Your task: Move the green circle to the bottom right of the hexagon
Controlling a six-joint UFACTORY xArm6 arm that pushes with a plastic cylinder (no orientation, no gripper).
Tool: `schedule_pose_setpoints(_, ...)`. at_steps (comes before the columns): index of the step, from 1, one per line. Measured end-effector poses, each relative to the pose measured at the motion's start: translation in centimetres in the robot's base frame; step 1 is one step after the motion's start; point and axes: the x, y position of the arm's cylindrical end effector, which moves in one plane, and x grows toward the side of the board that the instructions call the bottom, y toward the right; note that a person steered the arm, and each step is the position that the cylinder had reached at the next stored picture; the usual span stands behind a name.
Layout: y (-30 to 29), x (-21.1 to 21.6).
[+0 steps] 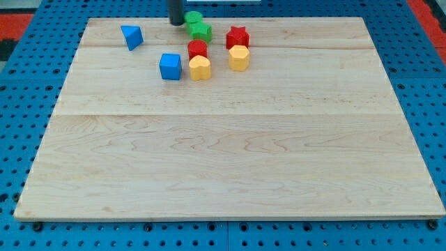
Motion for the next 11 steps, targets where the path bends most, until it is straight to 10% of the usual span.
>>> schedule_pose_setpoints(3,3.4,6.4)
schedule_pose_setpoints(6,8.9,-1.1)
schedule_pose_setpoints(11,11.2,14.1)
